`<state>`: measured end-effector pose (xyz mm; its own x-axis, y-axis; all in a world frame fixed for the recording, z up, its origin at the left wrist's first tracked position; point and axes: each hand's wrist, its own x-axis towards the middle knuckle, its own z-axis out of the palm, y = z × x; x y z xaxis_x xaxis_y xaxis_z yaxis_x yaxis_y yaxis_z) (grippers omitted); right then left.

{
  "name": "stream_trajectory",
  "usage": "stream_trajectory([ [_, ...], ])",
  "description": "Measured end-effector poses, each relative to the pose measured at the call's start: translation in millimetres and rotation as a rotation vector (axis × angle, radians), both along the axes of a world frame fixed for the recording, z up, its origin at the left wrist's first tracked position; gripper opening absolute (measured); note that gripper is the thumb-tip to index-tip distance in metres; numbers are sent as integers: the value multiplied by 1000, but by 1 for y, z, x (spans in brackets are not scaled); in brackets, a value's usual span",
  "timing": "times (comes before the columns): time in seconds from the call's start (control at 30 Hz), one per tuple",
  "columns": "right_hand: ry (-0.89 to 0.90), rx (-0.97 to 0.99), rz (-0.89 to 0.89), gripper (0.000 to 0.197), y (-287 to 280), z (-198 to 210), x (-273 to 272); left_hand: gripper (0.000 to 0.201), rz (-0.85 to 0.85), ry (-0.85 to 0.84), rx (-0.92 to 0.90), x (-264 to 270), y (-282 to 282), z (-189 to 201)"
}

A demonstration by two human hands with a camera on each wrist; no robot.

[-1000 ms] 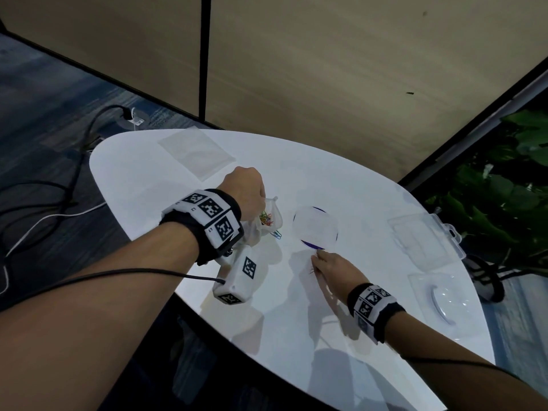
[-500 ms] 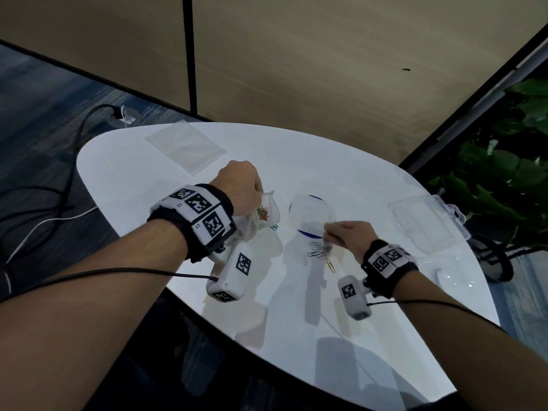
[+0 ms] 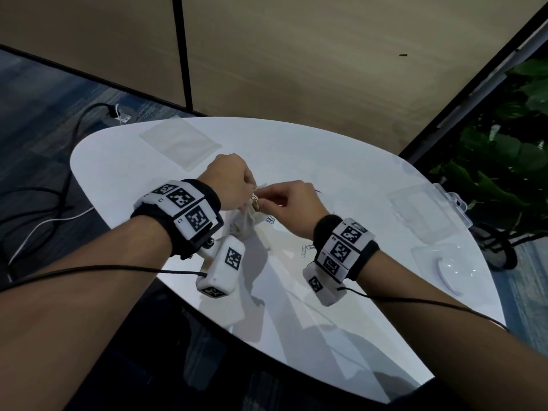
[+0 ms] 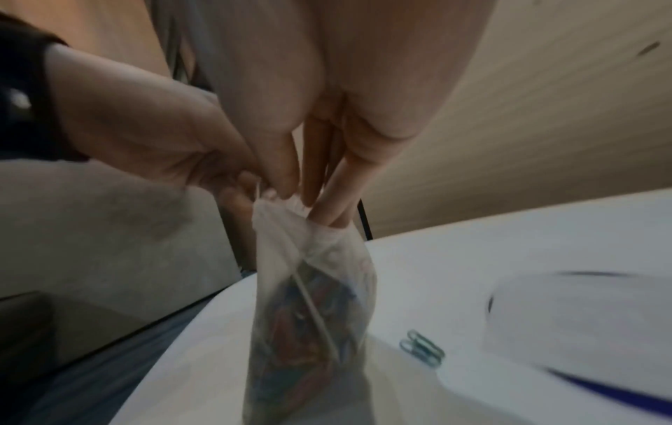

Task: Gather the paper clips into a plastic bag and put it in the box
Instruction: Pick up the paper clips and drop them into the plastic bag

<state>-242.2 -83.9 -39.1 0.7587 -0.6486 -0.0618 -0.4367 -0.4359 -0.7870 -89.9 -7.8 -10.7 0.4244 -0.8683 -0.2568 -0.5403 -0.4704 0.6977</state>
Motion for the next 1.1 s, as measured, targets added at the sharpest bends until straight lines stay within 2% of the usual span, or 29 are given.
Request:
stream_trajectory([
  [0.07, -60, 35, 1, 17, -6, 9, 1, 19, 15, 7, -14, 3, 2, 1],
  [0.13, -118, 96, -75, 16, -15, 9, 0, 17, 30, 12, -29, 5, 4, 2],
  [0.17, -106, 74, -113, 18, -19, 2, 0, 17, 35, 12, -32, 6, 6, 2],
  [0.23, 79, -84, -88, 24, -28, -19, -4, 19, 44, 15, -28, 10, 9, 2],
  [0.33, 442, -290, 243, 44, -23, -54, -7, 19, 54, 10, -25, 17, 13, 4],
  [0.4, 569, -486, 521, 54, -14, -73, -12, 18, 54, -4, -24, 20, 15, 5],
  [0.43, 629, -597, 606, 58, -11, -82, -18, 17, 53, -9, -21, 21, 16, 5],
  [0.53, 766, -664, 545, 66, -7, -89, -52, 17, 57, -8, -11, 23, 17, 5],
  [0.63, 848, -721, 498, 64, -16, -91, -92, 18, 58, -12, -2, 19, 14, 7],
  [0.77, 914, -591, 443, 65, -21, -89, -122, 19, 35, -20, 9, 8, 12, 13],
  [0.87, 868, -613, 554, 97, -25, -97, -136, 21, 31, -43, 12, 2, 12, 16],
  [0.9, 863, -625, 585, 102, -26, -95, -138, 22, 30, -46, 14, 2, 12, 16],
  [0.97, 824, -607, 557, 95, -21, -81, -139, 23, 24, -45, 21, 1, 12, 17],
  [1.1, 769, -650, 501, 55, -12, -67, -136, 22, 19, -44, 25, 0, 12, 18],
])
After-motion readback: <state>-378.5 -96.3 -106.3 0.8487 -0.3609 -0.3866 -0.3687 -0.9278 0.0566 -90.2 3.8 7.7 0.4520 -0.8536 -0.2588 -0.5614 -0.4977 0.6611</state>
